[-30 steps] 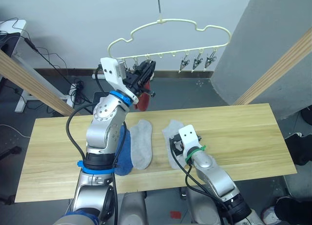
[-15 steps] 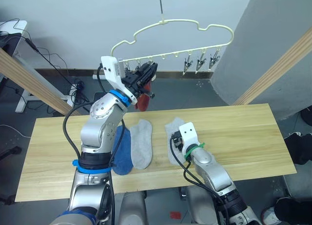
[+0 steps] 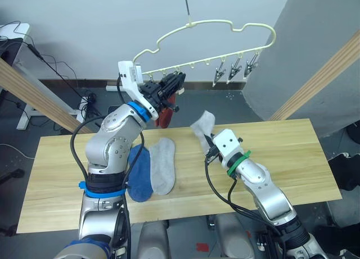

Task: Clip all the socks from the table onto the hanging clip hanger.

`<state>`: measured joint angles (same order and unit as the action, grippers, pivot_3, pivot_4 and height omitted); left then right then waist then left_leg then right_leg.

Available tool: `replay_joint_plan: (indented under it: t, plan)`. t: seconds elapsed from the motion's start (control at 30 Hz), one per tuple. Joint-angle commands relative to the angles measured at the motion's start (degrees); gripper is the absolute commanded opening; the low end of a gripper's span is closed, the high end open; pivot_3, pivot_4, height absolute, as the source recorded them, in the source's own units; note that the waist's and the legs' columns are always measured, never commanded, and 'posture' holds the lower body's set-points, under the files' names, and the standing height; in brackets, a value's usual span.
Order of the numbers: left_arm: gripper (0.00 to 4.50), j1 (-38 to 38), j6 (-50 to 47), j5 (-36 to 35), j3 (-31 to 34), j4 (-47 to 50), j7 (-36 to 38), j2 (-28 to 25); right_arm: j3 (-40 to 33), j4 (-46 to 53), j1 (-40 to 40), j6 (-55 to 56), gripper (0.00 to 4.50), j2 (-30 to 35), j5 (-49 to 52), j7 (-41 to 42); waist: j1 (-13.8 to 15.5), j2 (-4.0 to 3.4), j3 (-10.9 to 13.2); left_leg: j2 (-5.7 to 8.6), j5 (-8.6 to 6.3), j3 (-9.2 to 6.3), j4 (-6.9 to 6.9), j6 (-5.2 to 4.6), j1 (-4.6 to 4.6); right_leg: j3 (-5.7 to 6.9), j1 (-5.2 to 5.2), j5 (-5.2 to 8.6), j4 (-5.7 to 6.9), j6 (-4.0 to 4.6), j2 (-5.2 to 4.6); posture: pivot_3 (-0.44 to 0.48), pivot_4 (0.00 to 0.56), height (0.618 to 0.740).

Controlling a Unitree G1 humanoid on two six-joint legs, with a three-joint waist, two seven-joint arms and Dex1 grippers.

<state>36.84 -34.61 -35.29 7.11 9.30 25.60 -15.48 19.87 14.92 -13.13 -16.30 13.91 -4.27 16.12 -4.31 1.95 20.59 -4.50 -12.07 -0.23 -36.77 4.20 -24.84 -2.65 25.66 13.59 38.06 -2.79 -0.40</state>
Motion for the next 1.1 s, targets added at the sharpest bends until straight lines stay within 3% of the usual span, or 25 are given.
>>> replay_joint_plan:
  t: [0.03,0.37,1.1]
  plan:
    - [0.28,1.91,-1.64,-3.18,1.6,4.18,-0.45,-0.42,0.13,2.18,-1.31,3.36,0.0,0.14,-0.32,2.06,0.0,0.0,0.0,0.0,0.0,0.01,0.0,0.0,-0.01,-0.02,0.0,0.0,-0.03,0.0,0.0,-0.155,0.383,0.74]
    - [0.28,3.29,-9.96,-10.38,4.15,6.09,-3.04,-1.27,1.36,0.37,-7.97,10.37,0.0,0.02,-1.84,6.58,-0.26,0.01,0.05,0.01,0.0,0.06,-0.02,0.0,-0.02,-0.05,0.01,0.0,-0.05,0.0,-0.02,-0.178,0.388,0.74]
    - [0.28,2.95,-10.32,-10.96,3.91,6.5,-3.08,-1.77,1.23,-2.3,-9.3,10.77,0.0,-2.85,-1.36,8.69,-0.29,0.01,0.05,0.01,0.0,0.06,-0.02,0.0,-0.02,-0.05,0.03,0.0,-0.04,0.01,-0.02,-0.168,0.371,0.74]
